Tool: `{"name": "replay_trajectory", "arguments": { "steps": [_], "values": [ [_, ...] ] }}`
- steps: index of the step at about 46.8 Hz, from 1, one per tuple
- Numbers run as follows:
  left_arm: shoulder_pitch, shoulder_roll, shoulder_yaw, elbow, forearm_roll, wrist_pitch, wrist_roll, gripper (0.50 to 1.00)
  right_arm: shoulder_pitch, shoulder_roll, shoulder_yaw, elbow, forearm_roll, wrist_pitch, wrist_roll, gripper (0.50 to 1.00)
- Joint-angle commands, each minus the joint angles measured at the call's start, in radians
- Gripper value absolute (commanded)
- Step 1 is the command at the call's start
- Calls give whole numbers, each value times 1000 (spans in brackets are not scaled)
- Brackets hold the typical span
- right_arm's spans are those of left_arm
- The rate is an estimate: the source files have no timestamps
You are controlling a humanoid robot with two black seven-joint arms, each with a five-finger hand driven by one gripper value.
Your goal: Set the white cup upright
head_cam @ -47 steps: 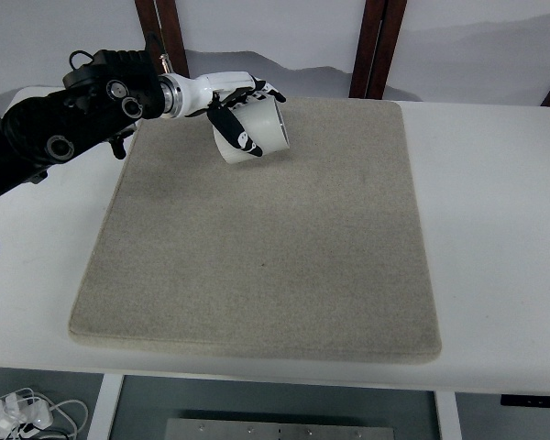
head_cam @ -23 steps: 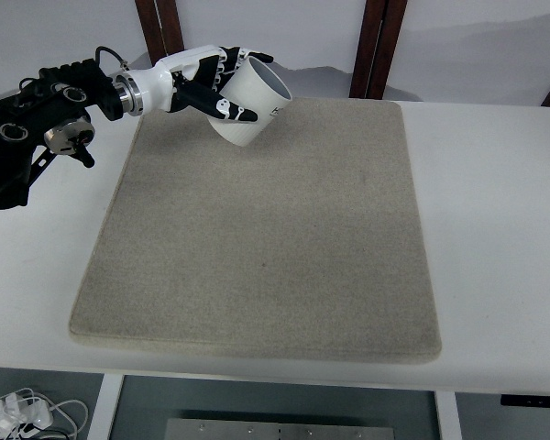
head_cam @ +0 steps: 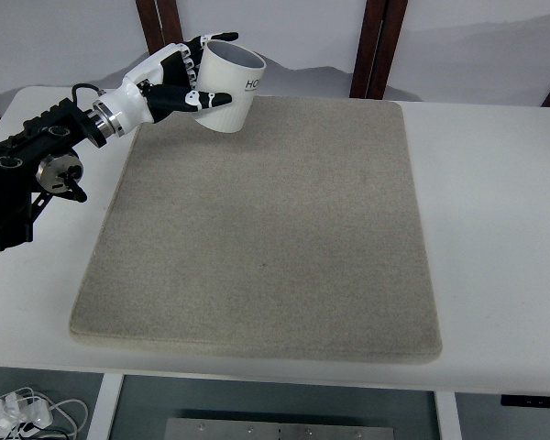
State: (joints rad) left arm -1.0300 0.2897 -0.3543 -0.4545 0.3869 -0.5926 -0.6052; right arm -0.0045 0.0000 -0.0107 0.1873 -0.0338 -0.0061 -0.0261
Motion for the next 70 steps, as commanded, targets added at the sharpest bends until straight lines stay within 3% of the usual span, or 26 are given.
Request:
{"name": "replay_trajectory", "arguments": {
  "steps": [1, 13, 27, 47, 53, 63, 70],
  "values": [
    [19, -9, 0, 7, -3, -1, -6, 500, 0, 0, 0, 0, 0, 0, 0, 952],
    [61, -60, 1, 77, 0, 5, -6, 500, 0, 0, 0, 0, 0, 0, 0, 952],
    [79, -76, 14, 86, 10, 102, -6, 500, 0, 0, 0, 0, 0, 0, 0, 952],
    [93, -101, 18, 88, 13, 135, -6, 514, 0, 0, 0, 0, 0, 0, 0, 952],
    [100, -101, 17, 88, 13, 135, -6, 557, 0, 0, 0, 0, 0, 0, 0, 952],
    [117, -107, 17, 89, 13, 145, -6, 703, 0, 0, 0, 0, 0, 0, 0, 952],
    [120, -109, 17, 89, 13, 145, -6, 776, 0, 0, 0, 0, 0, 0, 0, 952]
  ]
}}
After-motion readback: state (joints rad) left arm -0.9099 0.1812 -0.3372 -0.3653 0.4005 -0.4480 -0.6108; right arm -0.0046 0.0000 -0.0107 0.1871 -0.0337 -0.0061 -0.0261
